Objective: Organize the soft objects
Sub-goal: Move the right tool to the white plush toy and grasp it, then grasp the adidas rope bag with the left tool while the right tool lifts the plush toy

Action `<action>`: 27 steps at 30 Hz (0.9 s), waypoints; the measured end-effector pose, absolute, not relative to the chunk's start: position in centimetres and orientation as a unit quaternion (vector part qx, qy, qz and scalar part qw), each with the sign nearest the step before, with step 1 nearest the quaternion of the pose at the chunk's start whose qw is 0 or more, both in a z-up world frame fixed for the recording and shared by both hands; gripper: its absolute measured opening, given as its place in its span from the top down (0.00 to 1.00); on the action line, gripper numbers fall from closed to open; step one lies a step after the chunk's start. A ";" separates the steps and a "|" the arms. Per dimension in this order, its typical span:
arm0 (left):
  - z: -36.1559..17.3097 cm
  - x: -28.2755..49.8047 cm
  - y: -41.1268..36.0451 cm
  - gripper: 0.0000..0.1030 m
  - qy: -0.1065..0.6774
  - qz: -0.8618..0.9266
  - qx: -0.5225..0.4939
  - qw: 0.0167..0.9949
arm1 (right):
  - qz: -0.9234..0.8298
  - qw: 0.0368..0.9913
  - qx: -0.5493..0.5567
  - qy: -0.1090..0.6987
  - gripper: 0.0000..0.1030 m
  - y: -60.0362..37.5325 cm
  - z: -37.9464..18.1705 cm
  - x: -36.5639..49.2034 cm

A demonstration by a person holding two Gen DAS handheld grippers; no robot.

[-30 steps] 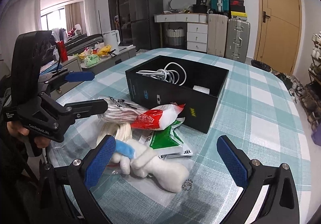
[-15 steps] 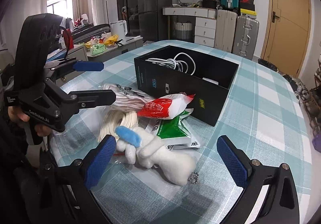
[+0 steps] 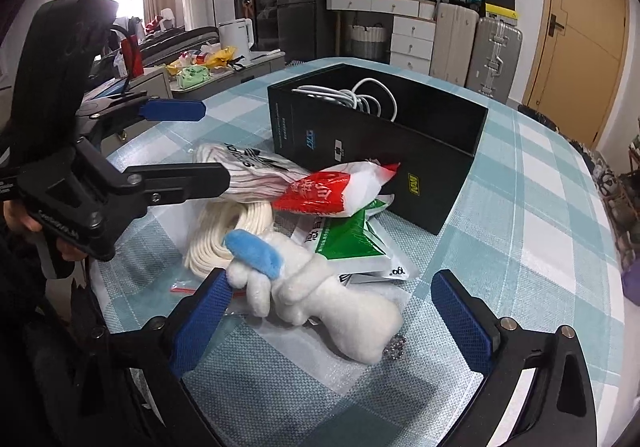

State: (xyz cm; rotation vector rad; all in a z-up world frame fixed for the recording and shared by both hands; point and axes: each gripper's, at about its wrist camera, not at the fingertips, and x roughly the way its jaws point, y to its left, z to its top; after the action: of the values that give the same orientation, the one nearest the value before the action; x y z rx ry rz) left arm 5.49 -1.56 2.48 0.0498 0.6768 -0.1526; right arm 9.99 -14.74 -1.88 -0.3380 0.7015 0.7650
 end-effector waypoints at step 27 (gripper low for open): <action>1.8 5.9 -1.5 0.00 0.351 -0.069 0.011 0.934 | 0.386 0.853 -0.154 0.317 0.62 -14.6 -1.2 9.4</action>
State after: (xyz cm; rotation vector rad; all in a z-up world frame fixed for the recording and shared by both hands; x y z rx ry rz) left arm 5.86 -1.54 1.84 0.0232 0.7174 -0.1408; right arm 9.44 -14.58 -1.19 -0.3242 0.6662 0.8127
